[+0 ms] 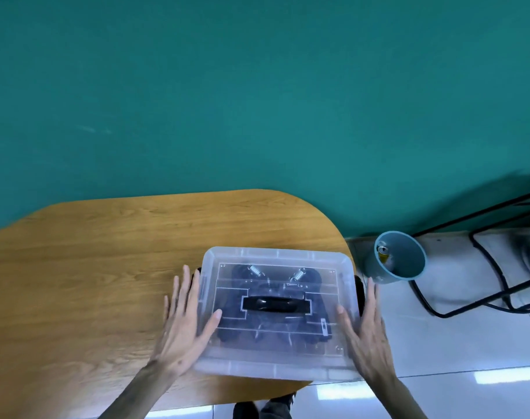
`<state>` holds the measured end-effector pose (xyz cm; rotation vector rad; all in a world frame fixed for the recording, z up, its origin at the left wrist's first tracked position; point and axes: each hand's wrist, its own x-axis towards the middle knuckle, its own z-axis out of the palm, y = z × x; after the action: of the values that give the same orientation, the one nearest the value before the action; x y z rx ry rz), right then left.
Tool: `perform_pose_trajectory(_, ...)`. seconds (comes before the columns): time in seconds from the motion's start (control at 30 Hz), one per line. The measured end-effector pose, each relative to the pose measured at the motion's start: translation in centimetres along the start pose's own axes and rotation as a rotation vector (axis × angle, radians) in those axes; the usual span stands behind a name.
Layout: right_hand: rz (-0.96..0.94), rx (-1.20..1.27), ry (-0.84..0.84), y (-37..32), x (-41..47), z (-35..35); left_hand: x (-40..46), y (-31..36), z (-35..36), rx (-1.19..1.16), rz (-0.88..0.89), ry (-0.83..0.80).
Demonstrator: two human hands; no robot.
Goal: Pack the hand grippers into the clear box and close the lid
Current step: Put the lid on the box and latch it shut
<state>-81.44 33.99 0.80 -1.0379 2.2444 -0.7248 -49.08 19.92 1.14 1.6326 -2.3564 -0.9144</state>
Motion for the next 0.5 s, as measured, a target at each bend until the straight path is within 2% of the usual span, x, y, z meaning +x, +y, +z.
perform_pose_trajectory(0.13, 0.079, 0.153, -0.126, 0.8, 0.1, -0.7, 0.5, -1.6, -0.8, -0.195, -0.115, -0.04)
perform_pose_trajectory(0.23, 0.071, 0.114, -0.12, 0.2, -0.2, -0.7, 0.4, -1.3, -0.2, -0.251, -0.097, -0.03)
perform_pose_trajectory(0.4, -0.049, -0.301, 0.052, -0.1, -0.5, 0.0, -0.2, -0.8, -0.3, -0.031, -0.092, 0.028)
perform_pose_trajectory(0.5, -0.021, -0.336, 0.099, -1.7, -0.9, 0.6, 0.4, -0.1, -0.5, 0.089, -0.071, 0.056)
